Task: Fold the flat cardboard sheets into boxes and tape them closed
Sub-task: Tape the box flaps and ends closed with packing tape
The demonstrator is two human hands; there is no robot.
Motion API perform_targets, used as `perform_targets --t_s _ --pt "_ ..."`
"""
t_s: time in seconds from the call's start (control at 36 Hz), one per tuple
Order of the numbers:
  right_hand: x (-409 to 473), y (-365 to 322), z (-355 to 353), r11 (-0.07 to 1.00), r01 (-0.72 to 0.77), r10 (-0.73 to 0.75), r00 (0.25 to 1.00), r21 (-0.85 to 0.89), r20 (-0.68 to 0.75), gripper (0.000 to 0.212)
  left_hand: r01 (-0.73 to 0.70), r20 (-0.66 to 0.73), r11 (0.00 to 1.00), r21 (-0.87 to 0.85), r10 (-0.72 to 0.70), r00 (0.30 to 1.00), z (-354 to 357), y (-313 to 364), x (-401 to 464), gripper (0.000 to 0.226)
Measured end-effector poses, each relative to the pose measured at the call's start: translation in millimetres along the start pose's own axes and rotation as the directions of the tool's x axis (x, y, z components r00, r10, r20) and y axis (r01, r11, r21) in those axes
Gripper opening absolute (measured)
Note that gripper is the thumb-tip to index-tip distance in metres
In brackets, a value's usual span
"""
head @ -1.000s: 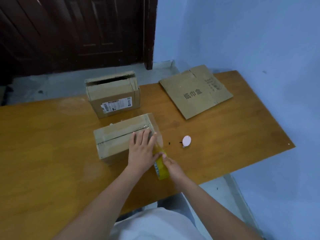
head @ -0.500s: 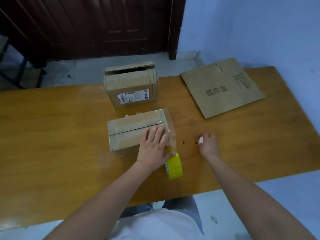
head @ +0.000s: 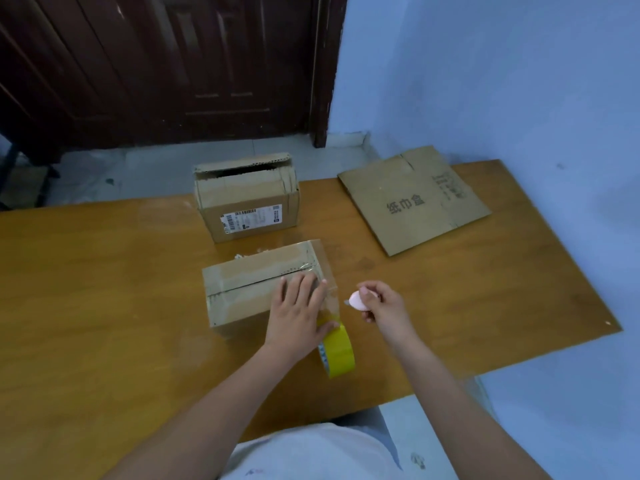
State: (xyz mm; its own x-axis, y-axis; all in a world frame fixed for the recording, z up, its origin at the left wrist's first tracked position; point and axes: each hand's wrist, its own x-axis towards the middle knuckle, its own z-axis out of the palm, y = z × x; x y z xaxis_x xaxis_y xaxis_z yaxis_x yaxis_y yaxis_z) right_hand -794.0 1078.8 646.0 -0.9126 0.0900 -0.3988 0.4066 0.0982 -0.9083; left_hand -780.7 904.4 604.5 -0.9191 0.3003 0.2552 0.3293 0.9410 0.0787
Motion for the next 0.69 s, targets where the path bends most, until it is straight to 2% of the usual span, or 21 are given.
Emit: perform_targets --t_s 0.06,0.17,0.28,0.39,0.69 --pt "-4.0 1.0 3.3 1.000 -0.022 0.022 0.999 -0.018 0.036 0.011 -0.001 0.001 1.000 -0.002 0.001 1.000 -1.8 0.6 -0.1 0.077" --pt "-10.4 6.5 9.2 0.988 -0.004 0.010 0.999 -0.156 0.035 0.031 -0.005 -0.002 1.000 -0.002 0.005 1.000 -3.2 0.4 -0.3 0.077" --pt "-12.4 6.9 16.3 0.973 0.016 -0.008 0.999 -0.231 0.037 0.031 -0.017 -0.014 1.000 -0.005 0.017 1.000 -2.1 -0.3 0.0 0.077" --pt "-10.6 6.6 23.8 0.916 0.058 -0.052 0.998 -0.397 0.026 0.029 -0.020 0.012 1.000 0.002 0.020 1.000 -1.0 -0.5 0.2 0.077" --pt "-7.6 4.8 25.3 0.797 0.060 -0.047 0.998 -0.602 0.038 0.032 -0.016 0.041 1.000 0.016 0.015 0.999 0.7 -0.4 -0.2 0.078"
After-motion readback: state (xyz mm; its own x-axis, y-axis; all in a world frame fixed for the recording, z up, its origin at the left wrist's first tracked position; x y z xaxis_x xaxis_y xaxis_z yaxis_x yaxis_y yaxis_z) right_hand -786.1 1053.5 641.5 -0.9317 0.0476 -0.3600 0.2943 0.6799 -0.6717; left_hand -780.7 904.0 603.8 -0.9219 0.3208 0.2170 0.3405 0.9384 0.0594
